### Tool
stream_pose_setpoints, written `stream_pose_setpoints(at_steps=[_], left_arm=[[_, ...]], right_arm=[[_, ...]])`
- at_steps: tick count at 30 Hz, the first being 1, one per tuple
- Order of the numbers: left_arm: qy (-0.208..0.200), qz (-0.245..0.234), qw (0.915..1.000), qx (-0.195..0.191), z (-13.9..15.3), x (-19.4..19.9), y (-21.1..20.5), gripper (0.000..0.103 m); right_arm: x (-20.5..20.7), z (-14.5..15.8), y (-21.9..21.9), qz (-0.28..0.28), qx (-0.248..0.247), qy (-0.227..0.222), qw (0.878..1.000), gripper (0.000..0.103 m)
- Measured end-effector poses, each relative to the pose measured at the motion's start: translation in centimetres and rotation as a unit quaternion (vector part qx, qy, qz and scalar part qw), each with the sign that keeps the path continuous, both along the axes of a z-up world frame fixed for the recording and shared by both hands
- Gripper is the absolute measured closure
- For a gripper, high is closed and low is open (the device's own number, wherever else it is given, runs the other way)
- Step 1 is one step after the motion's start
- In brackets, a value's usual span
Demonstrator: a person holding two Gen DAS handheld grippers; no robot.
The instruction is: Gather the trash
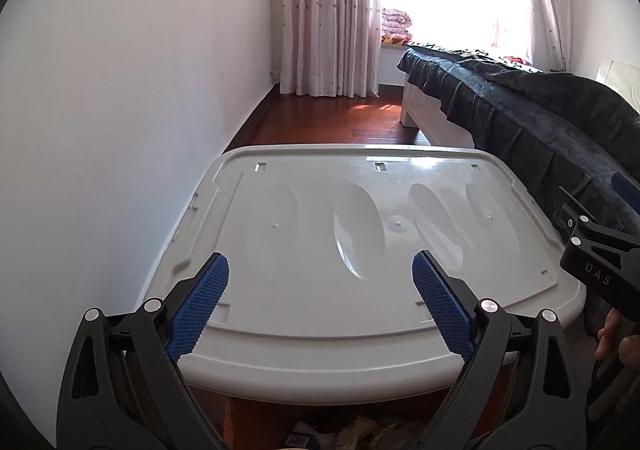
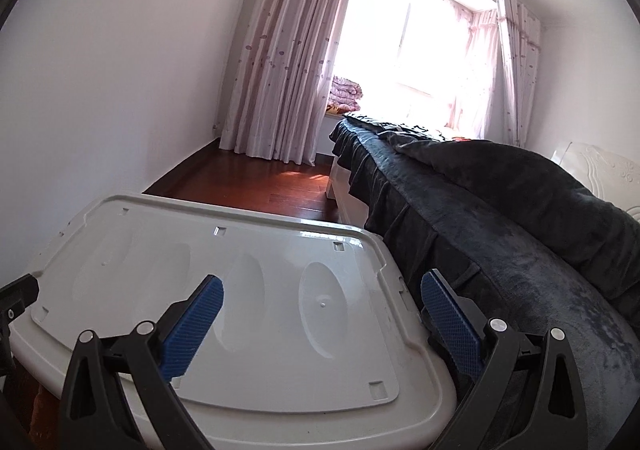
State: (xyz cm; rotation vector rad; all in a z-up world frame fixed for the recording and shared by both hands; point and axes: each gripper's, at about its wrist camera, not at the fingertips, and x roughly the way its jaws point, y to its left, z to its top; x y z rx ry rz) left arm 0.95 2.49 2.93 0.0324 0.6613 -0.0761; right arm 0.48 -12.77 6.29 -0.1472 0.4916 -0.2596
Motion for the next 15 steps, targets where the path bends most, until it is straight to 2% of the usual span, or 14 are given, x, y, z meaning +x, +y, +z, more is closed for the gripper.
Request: stream_pose_setpoints(at_steps=[9,15], left_arm=[[0.021,0.006,0.9997,-0.009,-1.2,1.5,1.0,0.012],[0.021,0.025,0.9994,-0.011,-1.4,2.0,2.0,0.012]], right_arm=[[0.1,0.1,0.4,0.0,-0.003,-0.006,1.0,0.005],[0.2,-0.5,1.7,0.016,-0.027,0.001,1.0,0.005]])
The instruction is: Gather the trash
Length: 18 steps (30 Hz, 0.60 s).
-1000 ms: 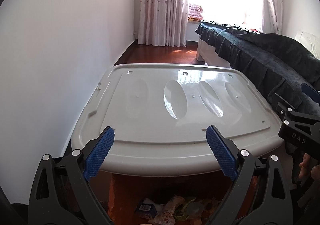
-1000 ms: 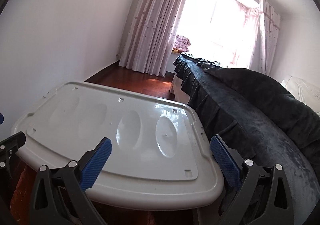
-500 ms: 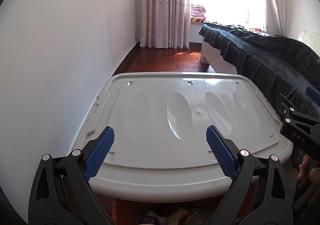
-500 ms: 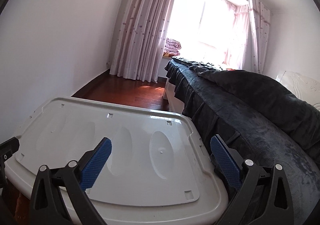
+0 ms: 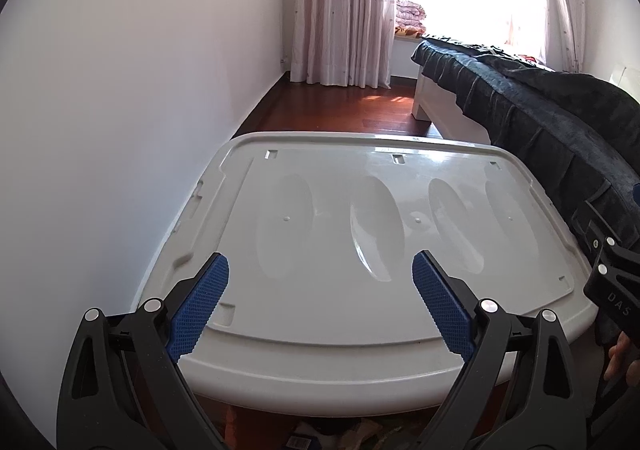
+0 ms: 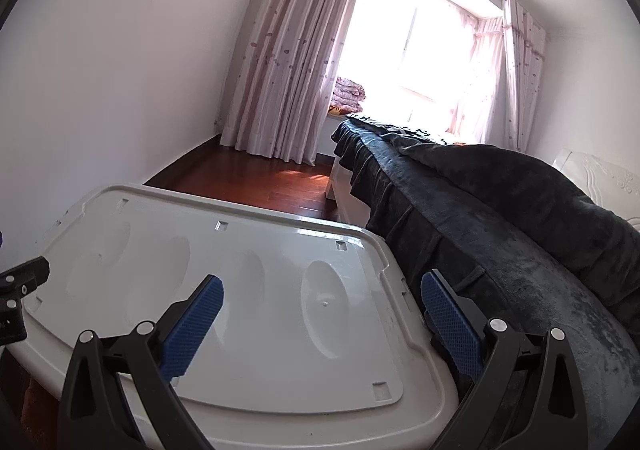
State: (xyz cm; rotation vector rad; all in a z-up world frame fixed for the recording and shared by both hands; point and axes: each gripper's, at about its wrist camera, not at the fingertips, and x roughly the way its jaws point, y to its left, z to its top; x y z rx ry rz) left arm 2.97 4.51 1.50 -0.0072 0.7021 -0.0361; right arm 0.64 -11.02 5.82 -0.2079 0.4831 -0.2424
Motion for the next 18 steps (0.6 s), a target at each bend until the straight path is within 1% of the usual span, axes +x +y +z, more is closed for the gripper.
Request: stream_pose_setpoints(at_steps=[5,10,12,18], left_arm=[[-0.006,0.016,0.9999,0.001,0.1,0.2,0.9,0.012],[-0.017,0.031,0.9992,0.021,0.4,0.3,1.3,0.012],[-0.017,0.035,0.999,0.022,0.4,0.4,1.5,0.012],[-0.026,0.037,0.999,0.001,0.5,0.2,2.3,0.012]], right_arm=[[-0.1,-0.5,0.5,0.007,-0.003,0.007,1.0,0.005],[-0.2,-0.9,0.8,0.01,-0.011,0.013,1.0,0.005],[-0.2,-0.9,0.8,0.011,-0.013,0.014,1.0,0.005],[-0.3,-1.1,0.8,0.009,-0.01,0.019,1.0,0.005]])
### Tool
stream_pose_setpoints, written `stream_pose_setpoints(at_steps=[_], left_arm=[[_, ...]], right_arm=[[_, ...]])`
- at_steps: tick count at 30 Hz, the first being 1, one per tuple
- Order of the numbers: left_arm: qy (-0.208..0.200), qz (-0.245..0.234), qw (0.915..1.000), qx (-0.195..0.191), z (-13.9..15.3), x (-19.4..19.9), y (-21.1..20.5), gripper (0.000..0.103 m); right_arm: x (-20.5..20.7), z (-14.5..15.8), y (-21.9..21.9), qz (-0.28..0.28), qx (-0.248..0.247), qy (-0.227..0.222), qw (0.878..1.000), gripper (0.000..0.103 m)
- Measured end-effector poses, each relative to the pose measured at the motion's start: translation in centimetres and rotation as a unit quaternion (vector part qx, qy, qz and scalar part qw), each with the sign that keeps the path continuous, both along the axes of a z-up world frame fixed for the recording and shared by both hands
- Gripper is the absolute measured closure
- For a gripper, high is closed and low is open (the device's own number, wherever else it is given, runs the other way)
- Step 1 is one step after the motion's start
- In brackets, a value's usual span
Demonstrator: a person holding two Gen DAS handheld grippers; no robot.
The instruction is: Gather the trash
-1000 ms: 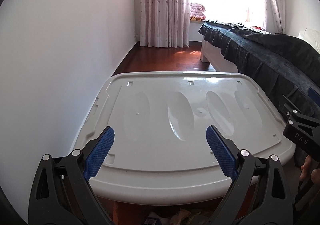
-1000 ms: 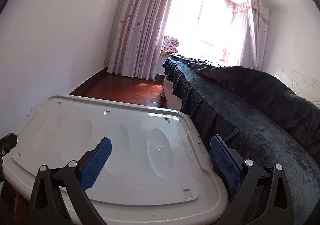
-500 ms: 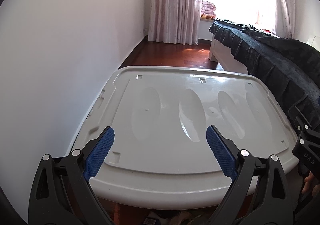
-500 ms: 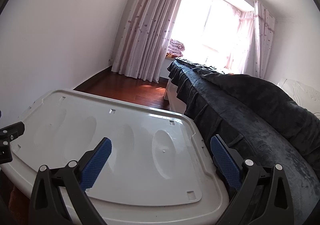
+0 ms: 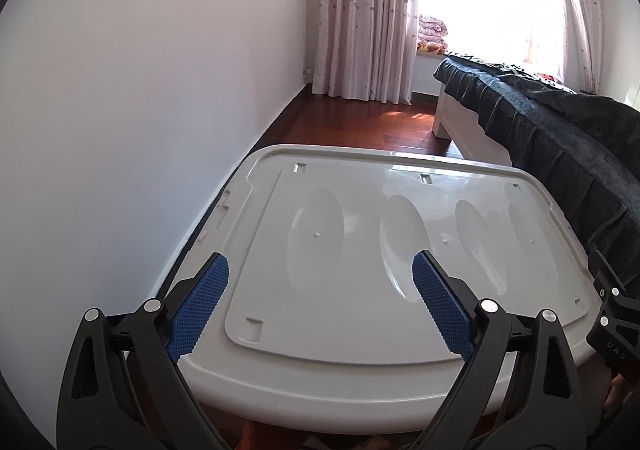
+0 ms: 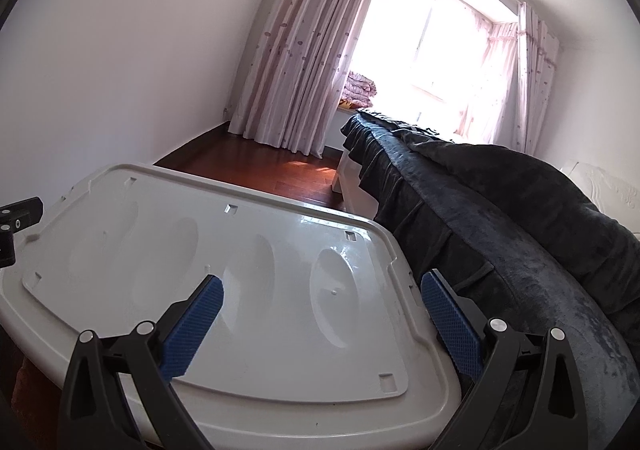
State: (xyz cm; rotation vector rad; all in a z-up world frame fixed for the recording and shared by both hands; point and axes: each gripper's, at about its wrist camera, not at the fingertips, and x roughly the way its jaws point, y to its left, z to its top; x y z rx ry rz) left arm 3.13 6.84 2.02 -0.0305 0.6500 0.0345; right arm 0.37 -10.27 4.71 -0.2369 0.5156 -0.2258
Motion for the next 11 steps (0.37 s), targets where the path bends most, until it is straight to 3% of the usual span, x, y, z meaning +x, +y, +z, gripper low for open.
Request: stream_pose_setpoints(at_steps=[11], left_arm=[[0.002,-0.007,0.9998,0.019,-0.32,0.31,-0.96,0.012]], right_arm=[[0.06,0.06,-0.72,-0.008,0.003,-0.004,1.0,0.005]])
